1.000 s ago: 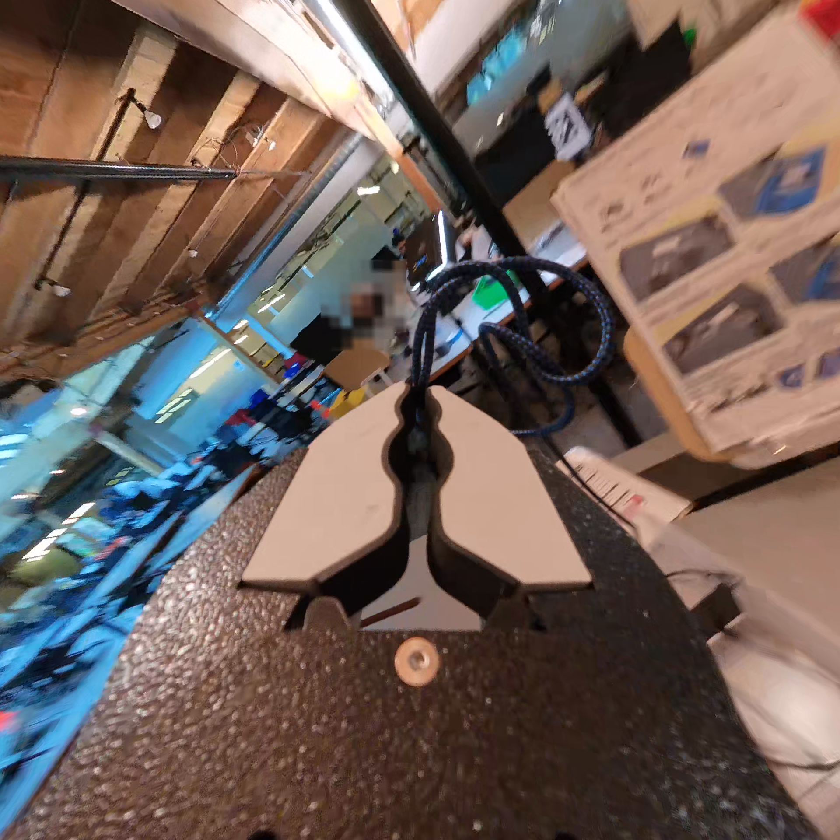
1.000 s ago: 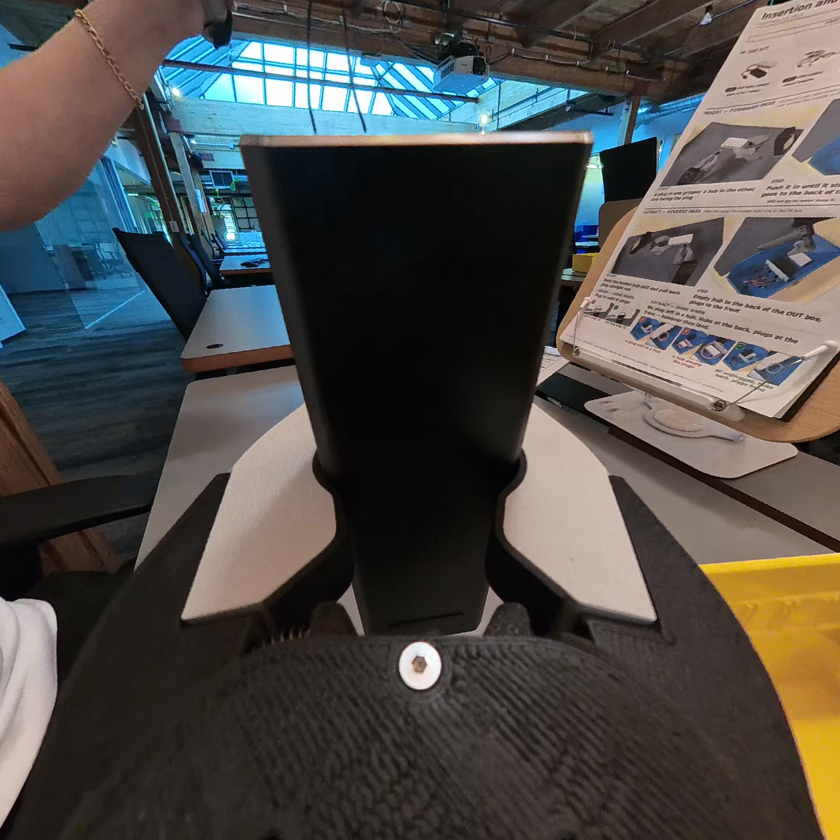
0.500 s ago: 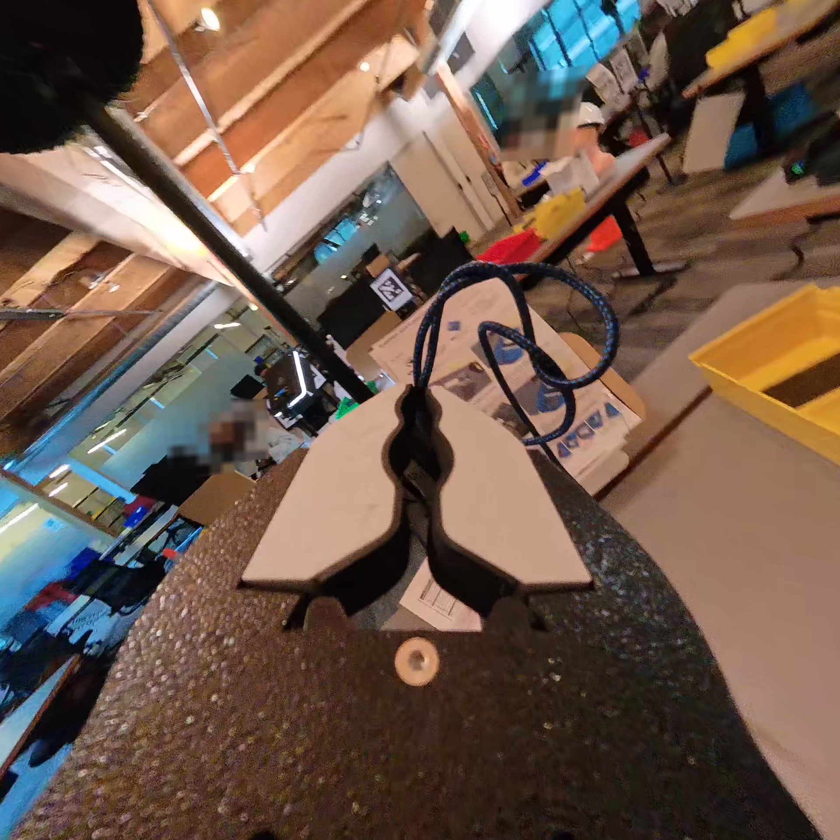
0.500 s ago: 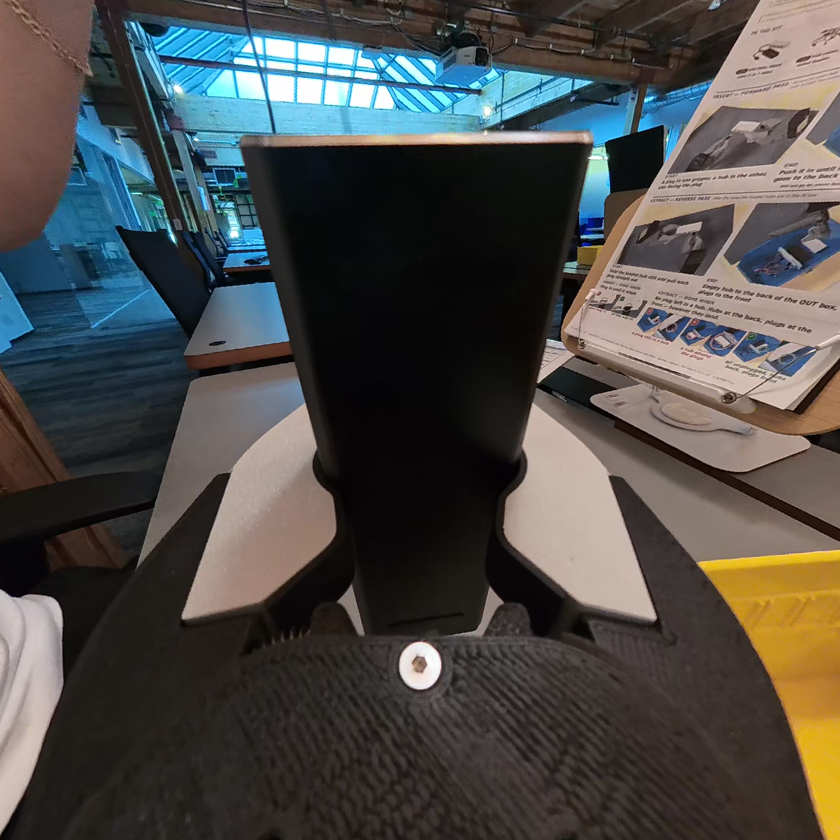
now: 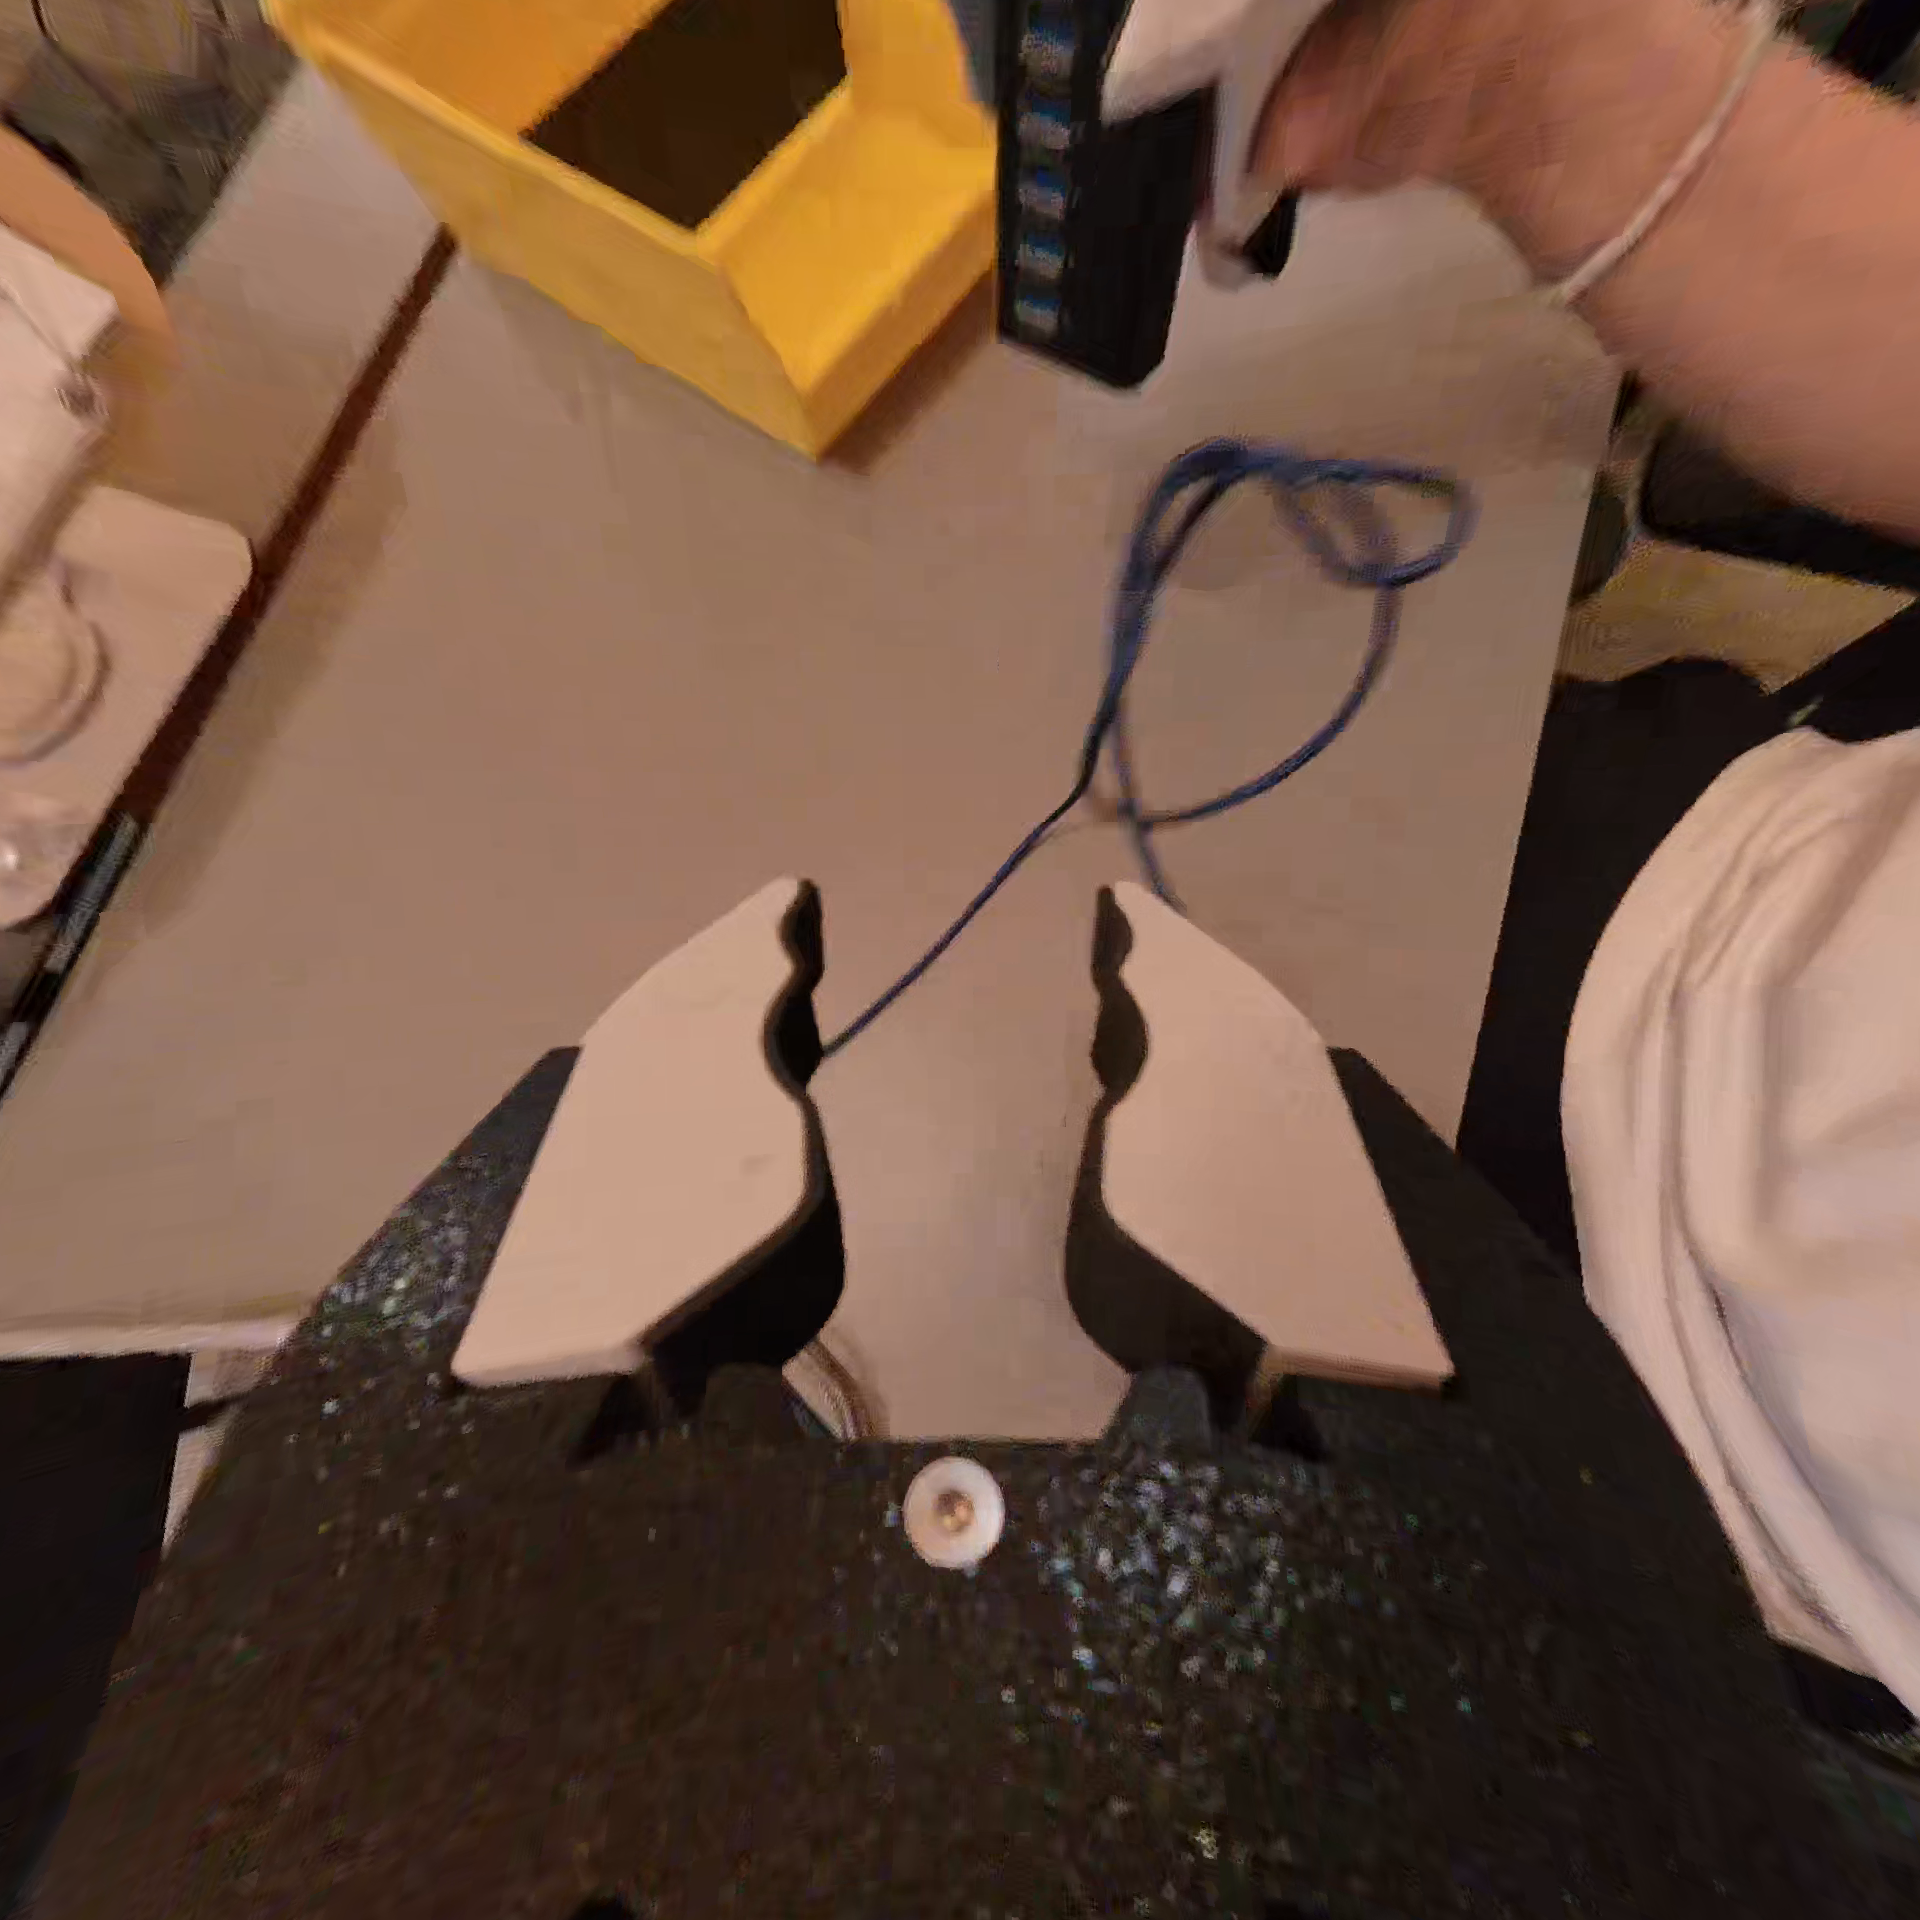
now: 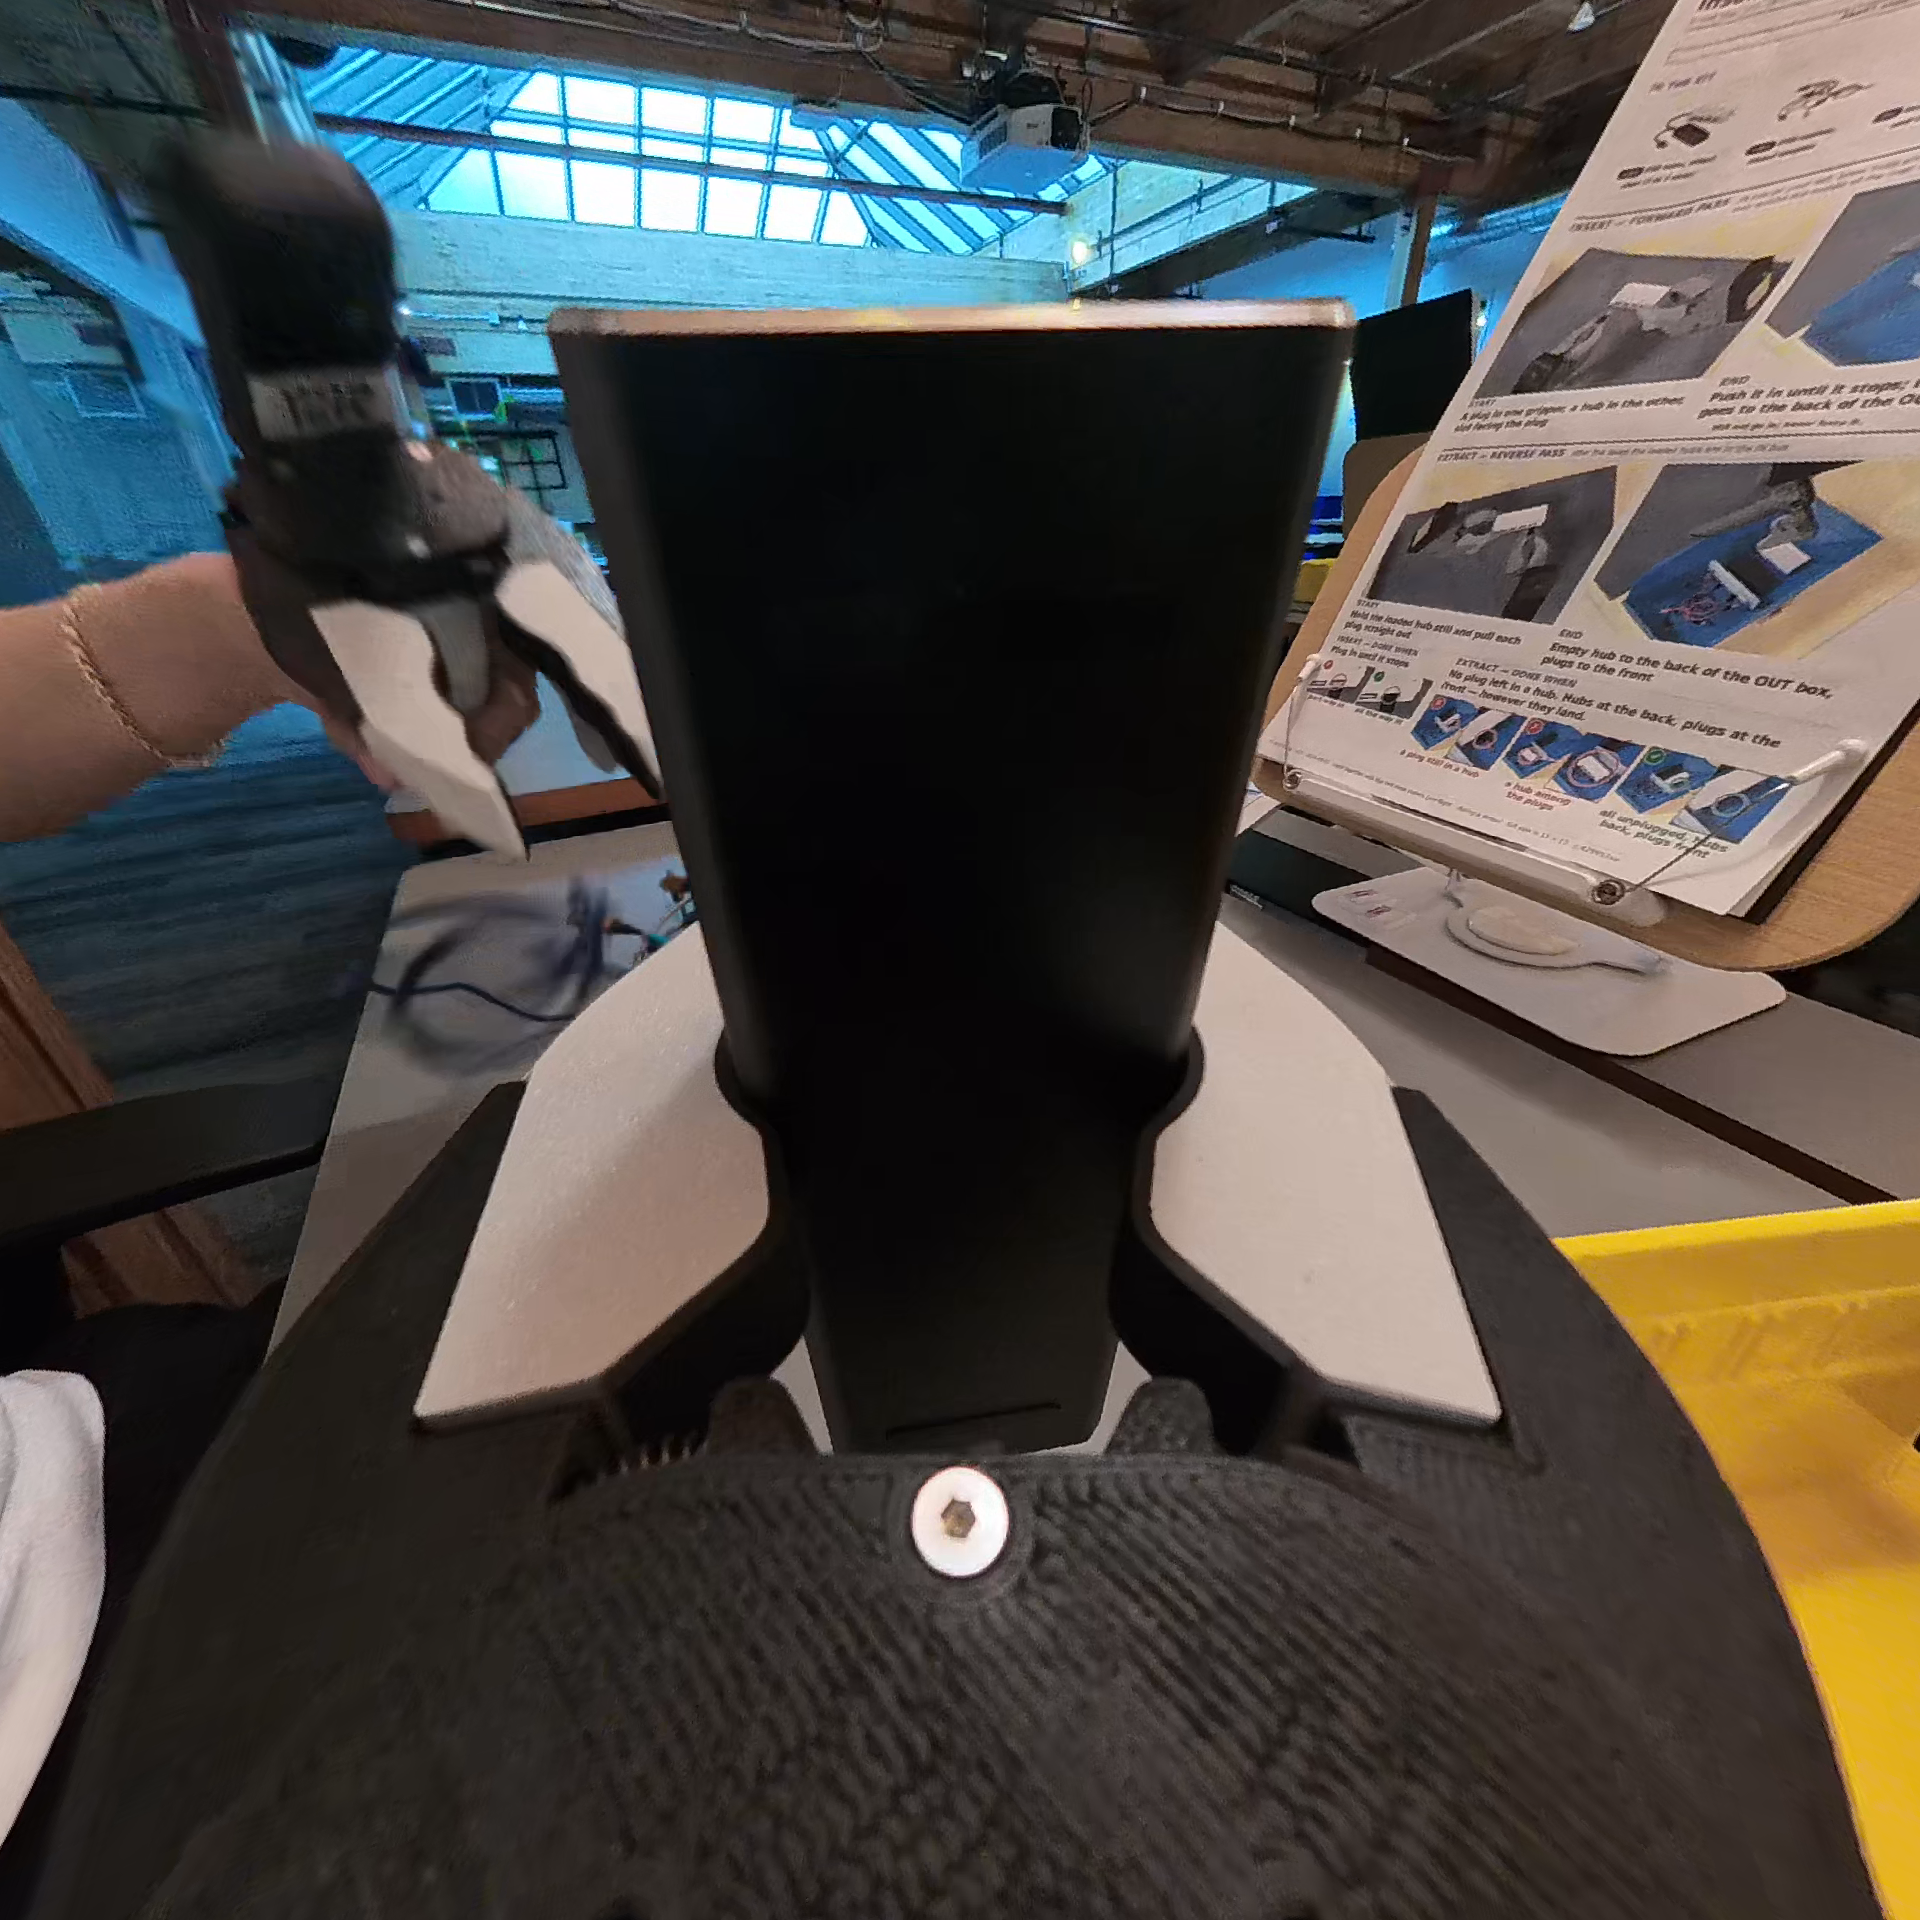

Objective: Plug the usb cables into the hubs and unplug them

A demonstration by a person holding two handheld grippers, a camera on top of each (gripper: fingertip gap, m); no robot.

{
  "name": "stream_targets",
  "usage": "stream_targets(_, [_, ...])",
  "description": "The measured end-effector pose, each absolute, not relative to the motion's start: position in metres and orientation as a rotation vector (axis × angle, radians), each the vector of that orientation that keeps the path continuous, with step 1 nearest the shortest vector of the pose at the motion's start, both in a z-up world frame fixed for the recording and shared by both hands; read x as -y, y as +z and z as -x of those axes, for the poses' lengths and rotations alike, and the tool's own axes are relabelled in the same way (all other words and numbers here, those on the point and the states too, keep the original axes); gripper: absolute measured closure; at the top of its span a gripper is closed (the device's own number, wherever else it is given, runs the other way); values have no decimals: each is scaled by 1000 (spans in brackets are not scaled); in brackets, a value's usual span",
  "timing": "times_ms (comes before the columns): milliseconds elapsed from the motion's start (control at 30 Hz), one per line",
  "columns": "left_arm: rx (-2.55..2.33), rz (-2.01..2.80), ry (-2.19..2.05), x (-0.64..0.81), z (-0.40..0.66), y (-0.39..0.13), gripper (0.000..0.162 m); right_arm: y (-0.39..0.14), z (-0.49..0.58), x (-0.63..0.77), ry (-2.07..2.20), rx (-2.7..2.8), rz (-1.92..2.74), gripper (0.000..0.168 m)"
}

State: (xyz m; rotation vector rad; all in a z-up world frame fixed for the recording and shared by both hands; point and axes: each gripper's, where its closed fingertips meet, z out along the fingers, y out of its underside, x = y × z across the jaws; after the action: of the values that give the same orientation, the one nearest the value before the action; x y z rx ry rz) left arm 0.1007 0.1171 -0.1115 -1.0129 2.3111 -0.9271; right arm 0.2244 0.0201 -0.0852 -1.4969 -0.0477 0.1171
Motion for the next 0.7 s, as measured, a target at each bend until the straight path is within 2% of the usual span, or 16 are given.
stream_targets(67, [-2352,1085,-818,-140,-97,-135,95,-87,-225,-20,116,46,1501,95])
stream_targets(233, [-2177,1326,-678,-217,-78,-143,113,-89,-228,-19,108,44,1510,91])
stream_targets(400, [-2140,1627,-510,-230,-52,-216,111,-93,-228,-23,131,40,1514,95])
stream_targets(467, [-2149,1654,-425,-227,-51,-243,116,-97,-226,-26,134,43,1529,91])
stream_targets(500, [-2142,1662,-369,-229,-52,-253,116,-98,-225,-27,133,46,1537,95])
stream_targets(567, [-2117,1694,-247,-242,-54,-271,126,-101,-223,-29,126,57,1553,95])
stream_targets(600, [-2131,1728,-227,-243,-54,-279,134,-102,-222,-29,119,63,1560,95])
stream_targets(633, [-2142,1752,-266,-240,-56,-283,150,-102,-222,-29,113,69,1566,95])
stream_targets(700, [-2175,1763,-324,-235,-58,-285,158,-102,-221,-29,106,75,1570,95])
